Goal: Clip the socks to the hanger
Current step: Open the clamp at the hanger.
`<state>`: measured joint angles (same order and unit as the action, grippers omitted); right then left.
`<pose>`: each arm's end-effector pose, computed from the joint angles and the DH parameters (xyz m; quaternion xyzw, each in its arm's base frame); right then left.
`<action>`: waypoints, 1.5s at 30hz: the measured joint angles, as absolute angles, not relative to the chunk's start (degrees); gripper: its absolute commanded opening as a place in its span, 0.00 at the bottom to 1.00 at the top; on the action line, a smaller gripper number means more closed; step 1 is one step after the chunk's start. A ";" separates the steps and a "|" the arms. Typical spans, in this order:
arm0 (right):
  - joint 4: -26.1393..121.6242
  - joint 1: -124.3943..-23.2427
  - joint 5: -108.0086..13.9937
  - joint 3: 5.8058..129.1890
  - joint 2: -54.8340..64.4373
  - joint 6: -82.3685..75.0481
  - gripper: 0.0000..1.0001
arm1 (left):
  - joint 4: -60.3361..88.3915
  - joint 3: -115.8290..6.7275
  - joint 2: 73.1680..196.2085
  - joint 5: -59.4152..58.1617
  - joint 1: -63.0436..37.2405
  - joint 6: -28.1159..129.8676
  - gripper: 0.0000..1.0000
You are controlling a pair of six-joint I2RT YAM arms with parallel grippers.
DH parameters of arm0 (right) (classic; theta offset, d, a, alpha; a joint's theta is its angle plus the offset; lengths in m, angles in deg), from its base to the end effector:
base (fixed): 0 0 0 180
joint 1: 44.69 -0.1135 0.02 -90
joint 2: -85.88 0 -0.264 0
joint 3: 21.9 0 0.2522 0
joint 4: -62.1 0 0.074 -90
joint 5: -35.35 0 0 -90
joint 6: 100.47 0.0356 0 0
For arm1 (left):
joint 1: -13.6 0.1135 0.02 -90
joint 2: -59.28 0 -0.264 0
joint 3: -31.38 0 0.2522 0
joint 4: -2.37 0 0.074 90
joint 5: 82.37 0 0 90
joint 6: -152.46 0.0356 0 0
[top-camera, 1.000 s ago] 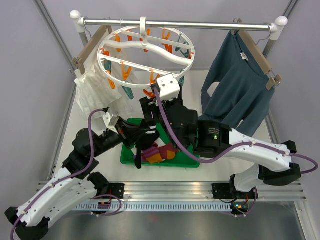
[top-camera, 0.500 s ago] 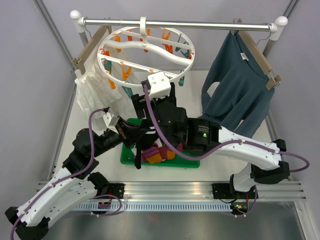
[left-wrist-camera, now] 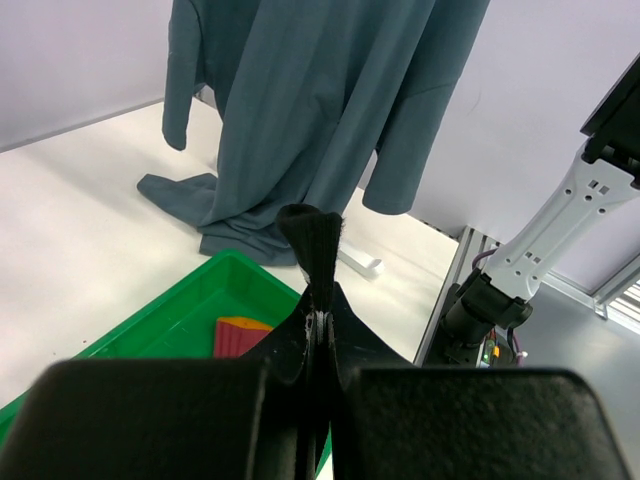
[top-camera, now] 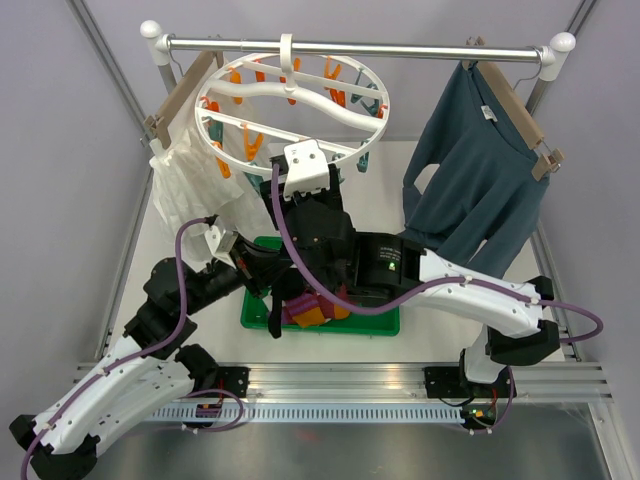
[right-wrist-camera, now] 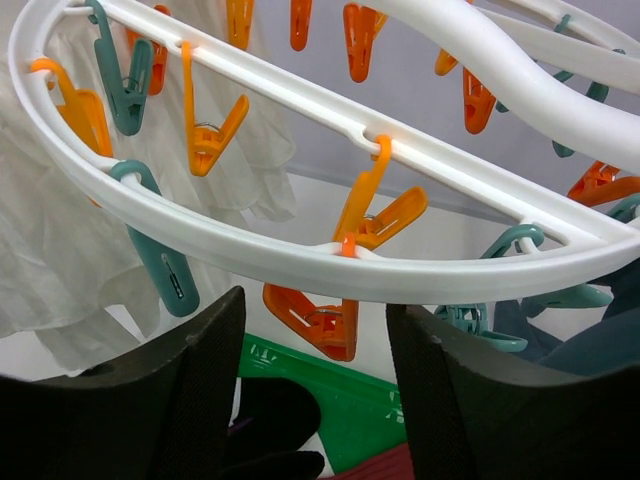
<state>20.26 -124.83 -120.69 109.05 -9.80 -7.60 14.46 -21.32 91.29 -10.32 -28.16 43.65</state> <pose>0.0903 0.3293 0.5117 -0.1075 0.7153 0.0651 0.6874 0.0962 -0.1006 0.3587 0.2440 0.6077 -0.4655 0.5954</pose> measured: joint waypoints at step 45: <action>13.07 -124.83 -124.14 112.07 -11.22 1.16 0.00 | -14.81 -12.95 95.40 -2.43 -28.18 47.14 0.02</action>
<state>13.07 -124.83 -124.14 112.07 -11.22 1.16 -14.81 -12.95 95.40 -2.43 -28.18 47.14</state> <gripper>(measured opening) 0.324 0.033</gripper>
